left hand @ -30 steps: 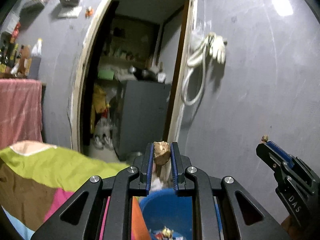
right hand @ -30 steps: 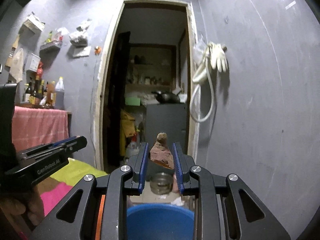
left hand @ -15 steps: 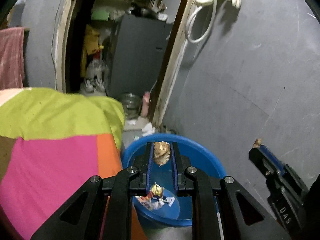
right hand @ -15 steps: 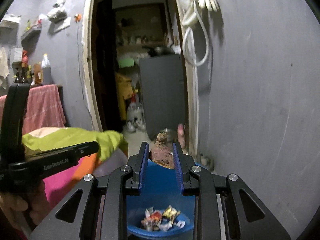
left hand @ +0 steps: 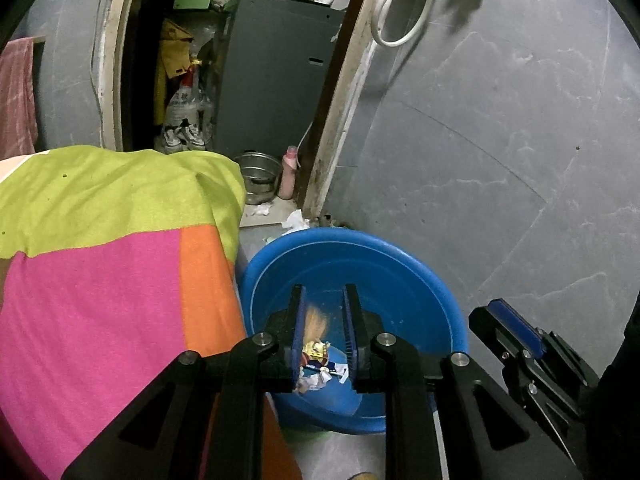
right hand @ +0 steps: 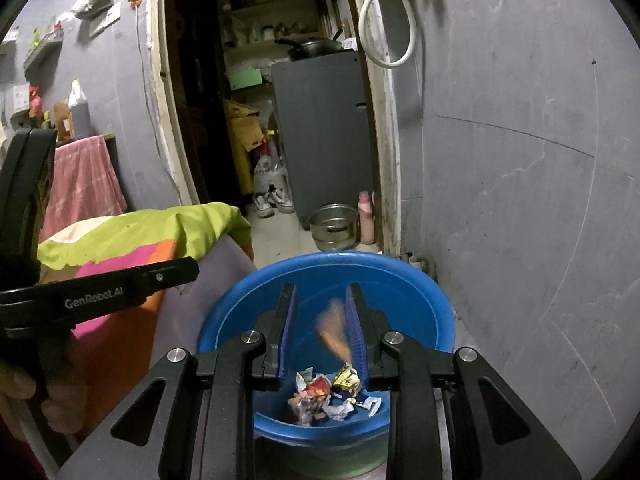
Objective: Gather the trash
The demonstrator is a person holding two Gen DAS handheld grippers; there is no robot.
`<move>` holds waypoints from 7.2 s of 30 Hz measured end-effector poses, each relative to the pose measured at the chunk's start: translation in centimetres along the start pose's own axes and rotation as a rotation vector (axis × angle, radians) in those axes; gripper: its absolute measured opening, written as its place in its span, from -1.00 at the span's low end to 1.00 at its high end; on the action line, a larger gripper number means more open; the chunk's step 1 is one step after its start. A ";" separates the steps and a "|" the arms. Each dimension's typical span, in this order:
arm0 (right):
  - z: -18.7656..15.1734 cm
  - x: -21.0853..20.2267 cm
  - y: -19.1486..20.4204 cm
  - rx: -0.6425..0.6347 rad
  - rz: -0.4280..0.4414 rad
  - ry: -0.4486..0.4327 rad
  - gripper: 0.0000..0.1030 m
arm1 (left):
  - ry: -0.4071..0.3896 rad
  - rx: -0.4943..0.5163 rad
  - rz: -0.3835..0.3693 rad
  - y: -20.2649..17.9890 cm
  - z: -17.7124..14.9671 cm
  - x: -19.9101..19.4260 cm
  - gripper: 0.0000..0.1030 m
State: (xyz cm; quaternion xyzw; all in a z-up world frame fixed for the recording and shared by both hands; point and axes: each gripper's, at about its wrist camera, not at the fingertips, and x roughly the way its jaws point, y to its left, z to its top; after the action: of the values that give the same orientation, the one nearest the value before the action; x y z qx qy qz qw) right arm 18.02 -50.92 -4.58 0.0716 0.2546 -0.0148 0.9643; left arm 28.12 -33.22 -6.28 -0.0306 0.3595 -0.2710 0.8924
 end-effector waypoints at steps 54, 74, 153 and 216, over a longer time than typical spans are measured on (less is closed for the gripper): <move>-0.6 -23.2 9.5 -0.051 -0.058 -0.445 1.00 | -0.485 0.103 0.065 -0.2 -8.3 -26.4 0.96; -5.7 -24.2 9.8 -0.040 -0.143 -0.410 1.00 | -0.459 0.112 0.143 0.7 -14.7 -26.9 0.96; -9.0 -22.6 9.9 -0.042 -0.221 -0.368 1.00 | -0.443 0.067 0.210 2.9 -18.4 -25.7 0.96; -8.9 -22.6 10.2 -0.044 -0.219 -0.365 1.00 | -0.447 0.064 0.208 3.1 -18.4 -25.7 0.96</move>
State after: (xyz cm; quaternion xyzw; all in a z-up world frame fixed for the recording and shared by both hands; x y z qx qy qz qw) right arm -5.29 -39.71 0.26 0.0183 0.0823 -0.1268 0.9883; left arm 2.15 -14.95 -4.58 -0.0242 0.1455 -0.1752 0.9734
